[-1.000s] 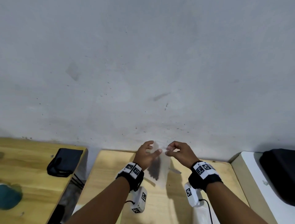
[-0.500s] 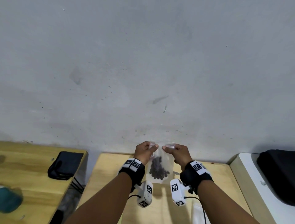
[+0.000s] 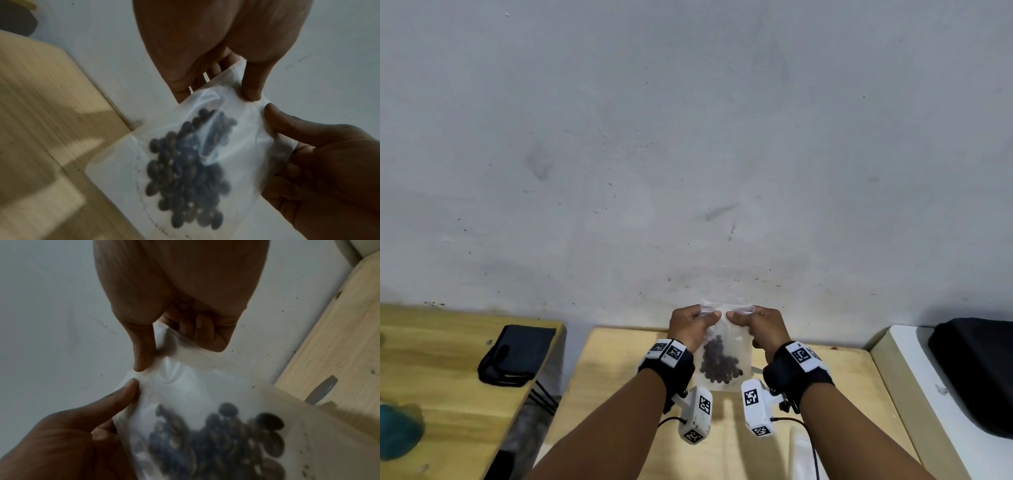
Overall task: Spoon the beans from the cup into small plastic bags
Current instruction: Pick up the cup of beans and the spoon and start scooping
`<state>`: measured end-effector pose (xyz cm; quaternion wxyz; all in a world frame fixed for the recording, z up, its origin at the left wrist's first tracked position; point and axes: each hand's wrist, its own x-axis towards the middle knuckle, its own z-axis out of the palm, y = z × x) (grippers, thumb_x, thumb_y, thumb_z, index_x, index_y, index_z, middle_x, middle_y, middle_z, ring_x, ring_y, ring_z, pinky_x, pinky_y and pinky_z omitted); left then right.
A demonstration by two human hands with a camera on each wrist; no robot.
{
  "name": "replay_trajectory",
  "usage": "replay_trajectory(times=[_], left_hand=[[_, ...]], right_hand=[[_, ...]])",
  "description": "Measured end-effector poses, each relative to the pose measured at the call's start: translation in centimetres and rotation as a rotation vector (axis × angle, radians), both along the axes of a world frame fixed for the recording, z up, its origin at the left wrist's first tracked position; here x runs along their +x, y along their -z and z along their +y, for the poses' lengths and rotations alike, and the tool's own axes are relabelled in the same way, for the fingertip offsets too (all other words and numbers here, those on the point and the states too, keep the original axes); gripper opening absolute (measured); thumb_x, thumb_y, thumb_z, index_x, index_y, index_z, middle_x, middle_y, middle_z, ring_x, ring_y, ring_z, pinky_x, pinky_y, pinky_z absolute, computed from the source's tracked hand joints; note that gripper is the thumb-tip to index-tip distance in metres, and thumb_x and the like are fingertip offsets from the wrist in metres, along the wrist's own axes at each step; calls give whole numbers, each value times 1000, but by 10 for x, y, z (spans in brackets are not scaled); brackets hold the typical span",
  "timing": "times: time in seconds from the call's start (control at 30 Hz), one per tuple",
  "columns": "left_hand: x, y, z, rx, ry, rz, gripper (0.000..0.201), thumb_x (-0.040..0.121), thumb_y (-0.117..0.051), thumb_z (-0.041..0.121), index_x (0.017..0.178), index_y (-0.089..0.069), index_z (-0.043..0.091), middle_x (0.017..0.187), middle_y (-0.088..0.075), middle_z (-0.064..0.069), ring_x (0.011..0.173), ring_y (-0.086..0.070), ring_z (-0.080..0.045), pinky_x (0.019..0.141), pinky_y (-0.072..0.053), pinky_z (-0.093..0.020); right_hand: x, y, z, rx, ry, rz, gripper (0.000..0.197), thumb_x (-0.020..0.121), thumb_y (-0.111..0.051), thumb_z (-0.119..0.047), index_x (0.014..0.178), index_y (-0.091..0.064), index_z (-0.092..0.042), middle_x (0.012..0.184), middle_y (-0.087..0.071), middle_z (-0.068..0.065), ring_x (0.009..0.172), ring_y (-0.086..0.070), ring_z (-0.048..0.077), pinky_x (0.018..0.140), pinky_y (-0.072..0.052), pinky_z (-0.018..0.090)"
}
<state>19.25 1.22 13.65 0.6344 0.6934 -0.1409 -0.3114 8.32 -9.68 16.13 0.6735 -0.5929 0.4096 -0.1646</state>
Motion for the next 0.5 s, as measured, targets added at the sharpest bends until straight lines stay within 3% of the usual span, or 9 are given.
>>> replay_trajectory(times=[0.07, 0.17, 0.23, 0.37, 0.43, 0.5], left_hand=[[0, 2, -2, 7, -6, 24, 9, 81, -73, 16, 75, -72, 8, 64, -65, 0, 54, -56, -11, 52, -45, -16], [0, 1, 0, 8, 3, 90, 23, 82, -71, 26, 81, -73, 2, 67, -60, -5, 65, -56, -21, 70, -51, -30], [4, 4, 2, -8, 16, 157, 23, 83, -70, 30, 82, -76, 8, 70, -63, -4, 70, -58, -23, 79, -54, -39], [3, 1, 8, -39, 60, 213, 22, 91, -61, 26, 89, -76, 10, 84, -71, 0, 72, -59, -18, 67, -52, -28], [2, -2, 9, -49, 69, 212, 23, 93, -59, 24, 94, -74, 7, 81, -69, 1, 68, -57, -16, 61, -51, -25], [0, -3, 9, -35, 74, 219, 24, 92, -60, 27, 96, -74, 8, 79, -68, -1, 68, -58, -18, 63, -54, -28]], right_hand=[[-1, -1, -1, 5, 1, 1, 8, 73, -81, -16, 75, -74, -14, 69, -71, 1, 60, -59, 17, 62, -40, 25], [-4, -3, -3, 26, 10, 5, 15, 72, -82, -19, 83, -75, -11, 72, -71, 1, 61, -58, 16, 62, -41, 26], [-7, -2, -8, 65, 41, -8, 18, 70, -84, -20, 81, -72, -12, 68, -66, -1, 56, -50, 14, 57, -39, 25], [-13, -1, -15, 104, 79, -34, 22, 72, -83, -15, 74, -61, -16, 63, -55, -2, 47, -34, 12, 45, -28, 21], [-14, 0, -12, 119, 81, -37, 21, 74, -81, -14, 73, -60, -17, 63, -54, -2, 45, -34, 11, 41, -27, 20], [-14, 3, -9, 147, 104, -40, 21, 75, -80, -14, 71, -59, -18, 62, -54, -3, 45, -35, 11, 39, -27, 20]])
